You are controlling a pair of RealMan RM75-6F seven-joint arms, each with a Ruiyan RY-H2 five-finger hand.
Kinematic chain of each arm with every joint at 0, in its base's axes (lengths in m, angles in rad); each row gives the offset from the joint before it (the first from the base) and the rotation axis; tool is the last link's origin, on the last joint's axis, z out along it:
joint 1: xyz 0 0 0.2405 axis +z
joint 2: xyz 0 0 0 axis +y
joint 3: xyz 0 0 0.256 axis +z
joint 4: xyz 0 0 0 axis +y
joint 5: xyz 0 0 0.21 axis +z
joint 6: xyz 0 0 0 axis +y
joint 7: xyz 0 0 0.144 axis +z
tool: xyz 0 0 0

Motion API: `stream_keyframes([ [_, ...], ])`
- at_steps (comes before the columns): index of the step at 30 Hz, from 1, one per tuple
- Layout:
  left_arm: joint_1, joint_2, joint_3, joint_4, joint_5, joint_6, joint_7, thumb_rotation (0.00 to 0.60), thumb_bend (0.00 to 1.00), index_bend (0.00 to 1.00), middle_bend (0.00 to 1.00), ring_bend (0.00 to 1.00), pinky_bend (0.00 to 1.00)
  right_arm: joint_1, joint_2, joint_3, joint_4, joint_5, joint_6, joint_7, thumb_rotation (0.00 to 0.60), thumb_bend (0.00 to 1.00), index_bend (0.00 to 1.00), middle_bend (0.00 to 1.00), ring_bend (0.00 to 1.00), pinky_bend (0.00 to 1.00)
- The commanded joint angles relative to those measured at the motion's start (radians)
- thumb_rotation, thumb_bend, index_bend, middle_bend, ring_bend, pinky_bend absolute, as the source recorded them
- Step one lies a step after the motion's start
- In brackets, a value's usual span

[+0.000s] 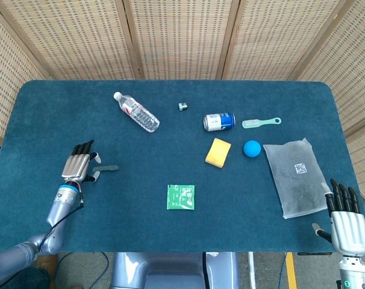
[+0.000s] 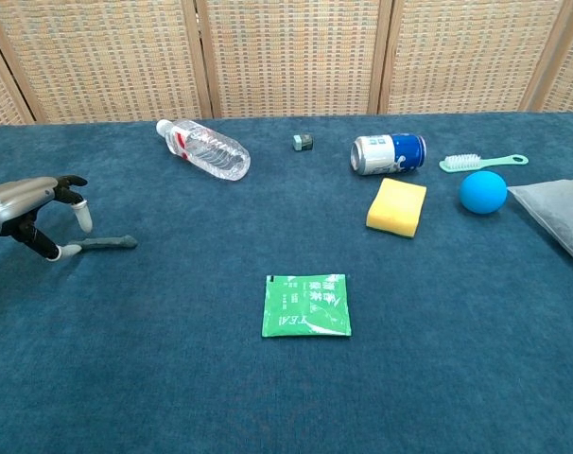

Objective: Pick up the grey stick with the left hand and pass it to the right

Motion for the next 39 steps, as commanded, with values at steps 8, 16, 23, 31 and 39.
stream_keyframes([
  [8, -0.009, -0.016, 0.009, 0.011, -0.021, -0.003, 0.025, 0.6, 0.37, 0.47, 0.0, 0.0, 0.0, 0.001, 0.0, -0.002, -0.002, 0.0, -0.003, -0.004, 0.6, 0.0, 0.0, 0.0, 0.0, 0.0],
  [16, -0.014, -0.03, 0.011, 0.027, -0.026, 0.003, 0.024, 0.6, 0.37, 0.48, 0.0, 0.0, 0.0, 0.003, 0.003, -0.003, -0.003, 0.001, -0.007, 0.002, 0.6, 0.0, 0.0, 0.0, 0.0, 0.0],
  [23, -0.02, -0.044, 0.01, 0.04, -0.031, 0.008, 0.028, 0.6, 0.37, 0.49, 0.0, 0.0, 0.0, 0.004, 0.006, -0.003, -0.003, 0.003, -0.01, 0.011, 0.6, 0.0, 0.0, 0.0, 0.0, 0.0],
  [31, -0.028, -0.053, 0.006, 0.046, -0.043, 0.01, 0.043, 0.6, 0.37, 0.53, 0.0, 0.0, 0.0, 0.005, 0.009, -0.005, -0.006, 0.002, -0.012, 0.018, 0.6, 0.0, 0.0, 0.0, 0.0, 0.0],
  [39, -0.033, -0.05, 0.004, 0.042, -0.06, 0.011, 0.069, 0.6, 0.42, 0.57, 0.0, 0.0, 0.0, 0.006, 0.014, -0.004, -0.007, 0.008, -0.017, 0.026, 0.6, 0.0, 0.0, 0.0, 0.0, 0.0],
])
